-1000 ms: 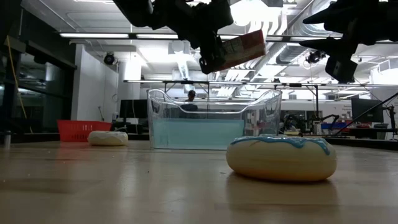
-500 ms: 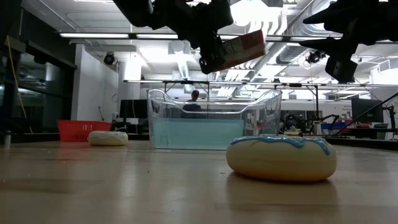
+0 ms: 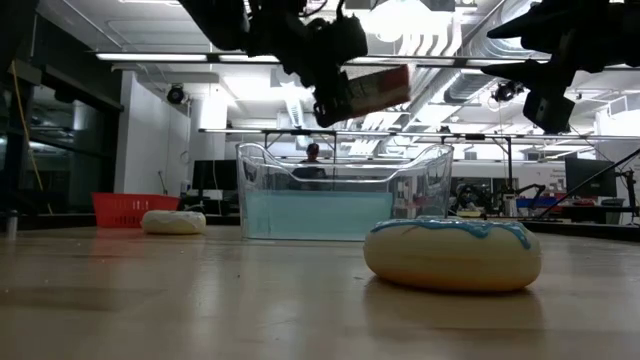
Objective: Pick & Place Food Item
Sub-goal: Put the popcorn bag into the blue bin
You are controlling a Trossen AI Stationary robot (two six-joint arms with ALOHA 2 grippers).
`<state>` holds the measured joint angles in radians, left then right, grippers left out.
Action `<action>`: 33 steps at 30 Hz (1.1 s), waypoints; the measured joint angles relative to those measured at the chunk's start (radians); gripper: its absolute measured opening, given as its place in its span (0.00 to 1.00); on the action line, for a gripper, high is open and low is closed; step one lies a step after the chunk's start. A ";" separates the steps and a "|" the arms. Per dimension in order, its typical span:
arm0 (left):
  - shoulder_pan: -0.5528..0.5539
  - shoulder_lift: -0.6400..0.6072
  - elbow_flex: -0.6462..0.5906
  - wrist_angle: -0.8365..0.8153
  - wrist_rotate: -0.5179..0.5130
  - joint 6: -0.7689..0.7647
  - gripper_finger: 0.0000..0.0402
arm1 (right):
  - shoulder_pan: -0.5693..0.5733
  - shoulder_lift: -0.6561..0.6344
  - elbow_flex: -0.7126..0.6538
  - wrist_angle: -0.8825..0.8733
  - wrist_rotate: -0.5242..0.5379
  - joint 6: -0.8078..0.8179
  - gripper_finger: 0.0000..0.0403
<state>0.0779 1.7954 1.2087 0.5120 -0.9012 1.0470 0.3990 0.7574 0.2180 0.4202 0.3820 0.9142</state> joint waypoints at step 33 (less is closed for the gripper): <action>0.226 0.001 0.000 -0.332 0.154 -0.279 0.07 | 0.000 0.000 0.000 -0.006 0.000 0.000 0.36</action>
<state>0.3039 1.7962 1.2091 0.1804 -0.7474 0.7677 0.3992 0.7574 0.2180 0.4145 0.3820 0.9142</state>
